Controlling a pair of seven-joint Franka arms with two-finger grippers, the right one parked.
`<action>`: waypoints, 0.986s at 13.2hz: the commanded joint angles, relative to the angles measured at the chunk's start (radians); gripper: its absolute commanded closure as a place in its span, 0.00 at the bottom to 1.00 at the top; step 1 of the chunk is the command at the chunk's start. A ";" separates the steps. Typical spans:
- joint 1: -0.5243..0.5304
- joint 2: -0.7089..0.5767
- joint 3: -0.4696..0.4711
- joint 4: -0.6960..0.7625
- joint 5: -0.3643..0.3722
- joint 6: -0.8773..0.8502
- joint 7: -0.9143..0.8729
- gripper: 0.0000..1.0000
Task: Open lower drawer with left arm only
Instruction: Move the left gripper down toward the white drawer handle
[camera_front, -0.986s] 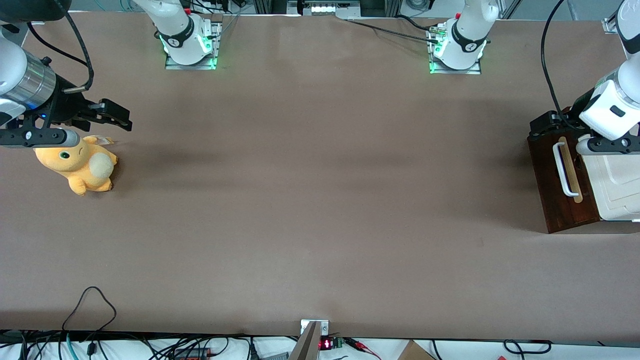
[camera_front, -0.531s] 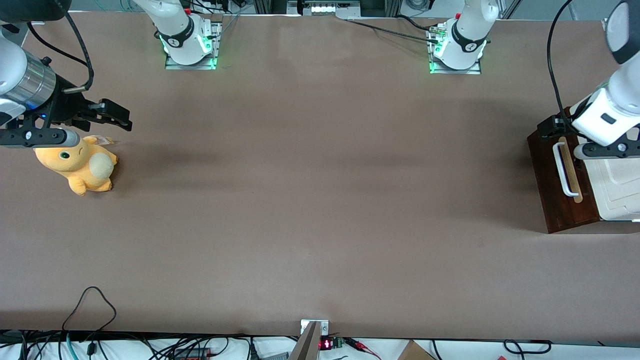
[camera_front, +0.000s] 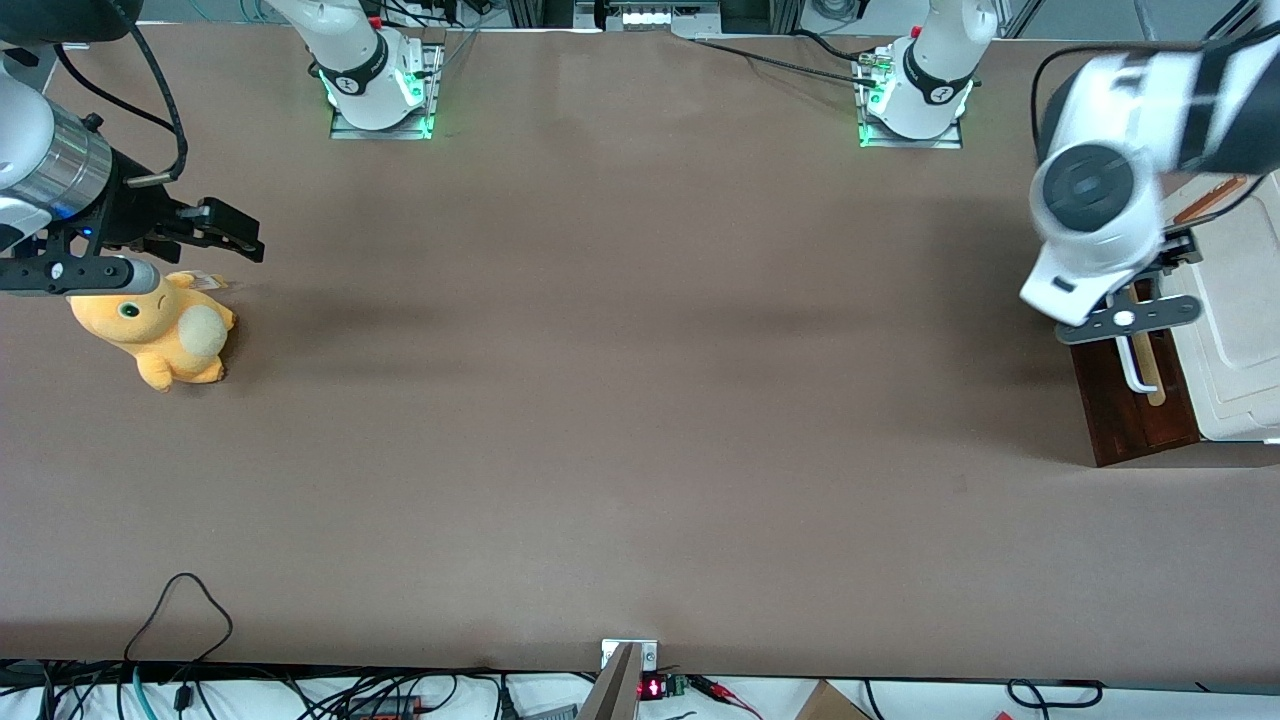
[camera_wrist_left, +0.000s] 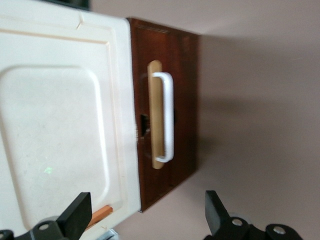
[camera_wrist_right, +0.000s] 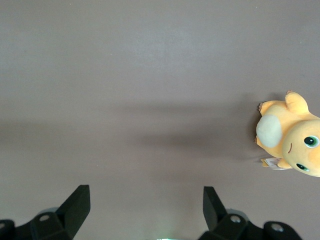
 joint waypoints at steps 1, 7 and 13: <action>0.000 0.030 -0.028 -0.098 0.131 0.004 -0.137 0.00; -0.018 0.156 -0.039 -0.241 0.386 -0.002 -0.315 0.00; -0.017 0.250 -0.033 -0.264 0.549 0.008 -0.330 0.02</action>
